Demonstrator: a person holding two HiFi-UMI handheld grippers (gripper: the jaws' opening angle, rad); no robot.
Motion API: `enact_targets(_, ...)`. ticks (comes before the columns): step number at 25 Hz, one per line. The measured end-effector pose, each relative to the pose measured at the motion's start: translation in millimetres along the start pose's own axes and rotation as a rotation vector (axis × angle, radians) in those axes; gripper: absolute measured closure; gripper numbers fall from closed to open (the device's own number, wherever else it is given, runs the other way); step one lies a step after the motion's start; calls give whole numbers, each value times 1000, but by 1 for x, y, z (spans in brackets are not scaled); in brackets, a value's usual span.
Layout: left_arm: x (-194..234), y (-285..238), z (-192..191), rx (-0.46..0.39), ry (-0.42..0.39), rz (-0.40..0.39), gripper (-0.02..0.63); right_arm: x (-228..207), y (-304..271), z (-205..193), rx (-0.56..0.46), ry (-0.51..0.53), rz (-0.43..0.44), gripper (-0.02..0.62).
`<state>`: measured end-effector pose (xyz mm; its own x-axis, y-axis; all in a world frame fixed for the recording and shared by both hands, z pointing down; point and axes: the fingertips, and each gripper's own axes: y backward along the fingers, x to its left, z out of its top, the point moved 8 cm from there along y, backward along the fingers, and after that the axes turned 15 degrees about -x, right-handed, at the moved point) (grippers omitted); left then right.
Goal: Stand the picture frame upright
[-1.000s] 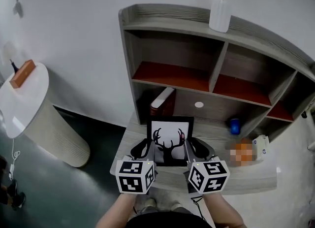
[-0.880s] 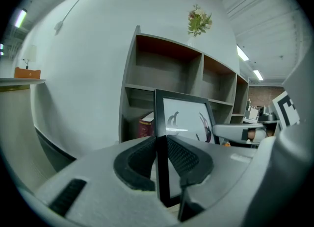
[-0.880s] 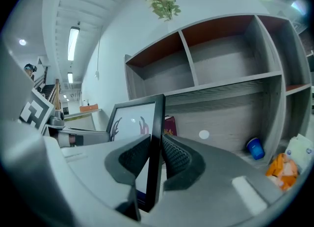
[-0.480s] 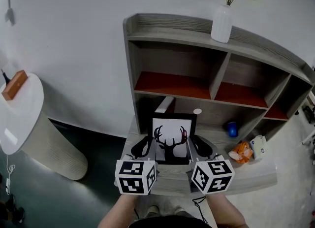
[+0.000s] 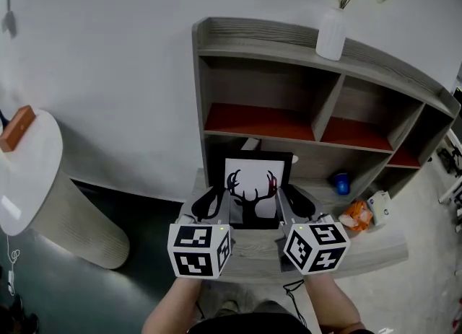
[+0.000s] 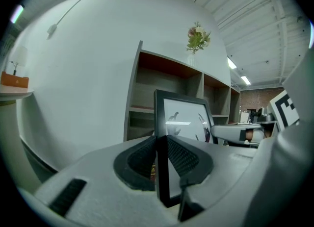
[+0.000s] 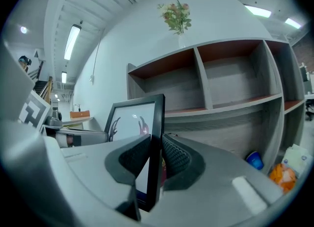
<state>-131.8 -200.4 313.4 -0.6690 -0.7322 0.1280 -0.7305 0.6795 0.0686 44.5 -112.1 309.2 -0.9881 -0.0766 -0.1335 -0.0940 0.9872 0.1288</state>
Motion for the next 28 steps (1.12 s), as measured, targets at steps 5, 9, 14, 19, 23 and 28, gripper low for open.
enact_targets(5, 2, -4, 17, -38, -3, -28, 537, 7, -3, 18, -49, 18, -20, 528)
enact_targets(9, 2, -9, 33, -70, -11, -40, 537, 8, -8, 34, -79, 32, -18, 528)
enact_targets(14, 6, -26, 48, -94, -16, -34, 537, 3, -25, 48, -107, 35, -2, 526)
enact_targets(19, 1, -44, 56, -100, -28, -24, 537, -12, -40, 57, -114, 24, 15, 526)
enact_targets(23, 0, -58, 71, -124, -52, -29, 537, -19, -52, 70, -143, 25, 27, 526)
enact_targets(28, -1, -74, 86, -151, -84, -35, 537, -27, -66, 83, -174, 33, 36, 526)
